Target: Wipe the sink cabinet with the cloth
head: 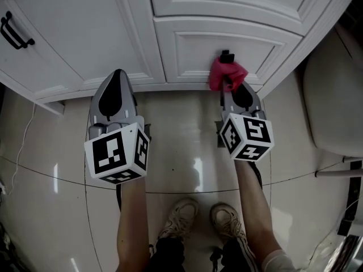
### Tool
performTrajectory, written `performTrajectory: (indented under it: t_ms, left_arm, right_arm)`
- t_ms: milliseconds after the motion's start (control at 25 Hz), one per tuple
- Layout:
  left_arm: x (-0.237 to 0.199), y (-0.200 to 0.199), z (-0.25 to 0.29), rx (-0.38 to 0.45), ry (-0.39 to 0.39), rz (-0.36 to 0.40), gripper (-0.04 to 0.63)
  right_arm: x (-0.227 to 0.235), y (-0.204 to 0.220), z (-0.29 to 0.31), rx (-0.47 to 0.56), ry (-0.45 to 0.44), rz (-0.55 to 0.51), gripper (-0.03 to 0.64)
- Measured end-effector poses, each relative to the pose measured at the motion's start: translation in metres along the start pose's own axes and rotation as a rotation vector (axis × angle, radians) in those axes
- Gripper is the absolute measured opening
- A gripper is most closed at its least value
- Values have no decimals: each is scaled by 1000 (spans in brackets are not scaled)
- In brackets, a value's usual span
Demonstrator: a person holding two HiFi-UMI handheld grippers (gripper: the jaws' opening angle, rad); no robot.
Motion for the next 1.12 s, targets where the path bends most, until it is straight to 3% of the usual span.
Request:
performTrajectory:
  t_ms: [200, 400, 640, 760, 920, 1120]
  left_arm:
    - [0, 2, 1, -9, -17, 5, 15]
    - [8, 3, 4, -6, -2, 17, 15]
    - [28, -8, 16, 22, 75, 22, 15]
    - [49, -52, 19, 77, 152, 27, 15]
    - [89, -151, 3, 145, 256, 45, 15]
    - [125, -271, -24, 148, 249, 25, 15]
  right_arm:
    - [72, -6, -25, 23, 176, -1, 63]
    - [98, -4, -33, 0, 210, -80, 63]
    - [109, -15, -49, 5, 273, -37, 61]
    - [85, -51, -63, 35, 237, 6, 61]
    - [34, -140, -86, 58, 150, 6, 61]
    - [-18, -268, -122, 88, 110, 81, 61]
Point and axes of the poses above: the fingertips, and each gripper's own axes: z forward along the fingers, x to its right, y out of its underside, the point moved 10 cm from there along -z, backward along the fingers, and after that the axes turned 2 degrees about x, right-handed, at the moved point
